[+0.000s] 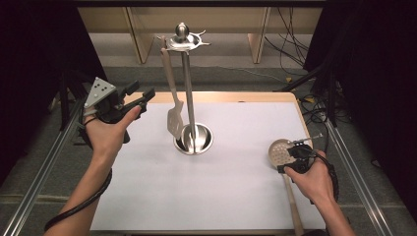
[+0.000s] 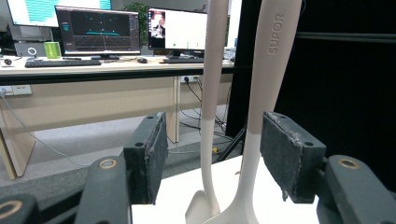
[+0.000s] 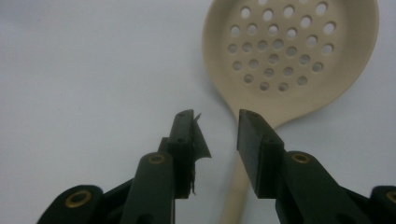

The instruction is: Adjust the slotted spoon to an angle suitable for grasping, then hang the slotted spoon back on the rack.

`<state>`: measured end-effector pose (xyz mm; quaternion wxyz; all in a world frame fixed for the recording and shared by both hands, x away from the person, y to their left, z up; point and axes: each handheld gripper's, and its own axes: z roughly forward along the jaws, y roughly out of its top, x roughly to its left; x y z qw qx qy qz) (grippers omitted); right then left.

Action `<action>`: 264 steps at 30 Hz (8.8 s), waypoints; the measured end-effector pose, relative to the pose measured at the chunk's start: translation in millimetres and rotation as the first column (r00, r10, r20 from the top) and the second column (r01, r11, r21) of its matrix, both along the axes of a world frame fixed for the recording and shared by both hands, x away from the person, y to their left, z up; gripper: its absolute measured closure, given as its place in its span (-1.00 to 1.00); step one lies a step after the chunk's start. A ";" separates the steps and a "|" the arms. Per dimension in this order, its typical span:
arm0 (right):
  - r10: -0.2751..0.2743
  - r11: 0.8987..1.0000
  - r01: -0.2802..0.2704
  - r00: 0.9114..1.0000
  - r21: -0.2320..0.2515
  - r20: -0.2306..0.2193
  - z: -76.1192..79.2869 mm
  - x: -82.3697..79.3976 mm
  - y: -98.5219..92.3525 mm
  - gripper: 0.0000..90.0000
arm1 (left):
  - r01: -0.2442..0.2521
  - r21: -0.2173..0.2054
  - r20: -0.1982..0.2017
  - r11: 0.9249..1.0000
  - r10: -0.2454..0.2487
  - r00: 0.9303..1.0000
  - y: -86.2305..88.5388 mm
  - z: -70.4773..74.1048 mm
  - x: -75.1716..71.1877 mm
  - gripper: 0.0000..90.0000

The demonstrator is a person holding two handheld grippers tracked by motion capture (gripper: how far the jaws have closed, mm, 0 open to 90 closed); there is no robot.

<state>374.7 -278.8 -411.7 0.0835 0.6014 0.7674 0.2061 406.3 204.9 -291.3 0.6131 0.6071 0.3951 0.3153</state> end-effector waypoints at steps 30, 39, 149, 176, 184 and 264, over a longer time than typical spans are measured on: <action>0.028 0.987 -0.081 0.934 -0.136 -0.357 -28.6 -37.0 -28.8 1.00 | 0.016 -0.013 -0.007 1.000 -0.016 1.000 -4.5 1.2 6.1 -0.10; 0.089 0.970 -0.182 0.882 -0.159 -0.463 -40.8 -51.8 -25.4 1.00 | 0.031 -0.022 -0.004 0.999 -0.031 0.999 -8.0 2.5 10.6 -0.10; 0.775 0.504 -0.826 0.561 -0.253 -0.290 -36.4 48.9 97.4 0.17 | 0.023 -0.026 -0.038 0.999 -0.024 0.999 -5.9 -1.4 10.2 -0.13; 0.726 0.544 -0.808 0.588 -0.226 -0.355 -38.5 41.7 103.9 0.64 | 0.023 -0.021 -0.038 1.000 -0.024 0.999 -3.5 -3.8 8.2 -0.13; 0.674 0.624 -0.755 0.651 -0.201 -0.349 -37.4 37.2 98.6 0.74 | 0.024 -0.021 -0.038 0.999 -0.025 0.999 -3.9 -3.8 8.2 -0.13; 0.346 0.909 -0.416 0.791 0.029 0.504 35.1 1.7 70.6 0.75 | 0.200 0.068 -0.037 0.977 -0.198 0.980 -64.3 -10.9 -7.4 -0.08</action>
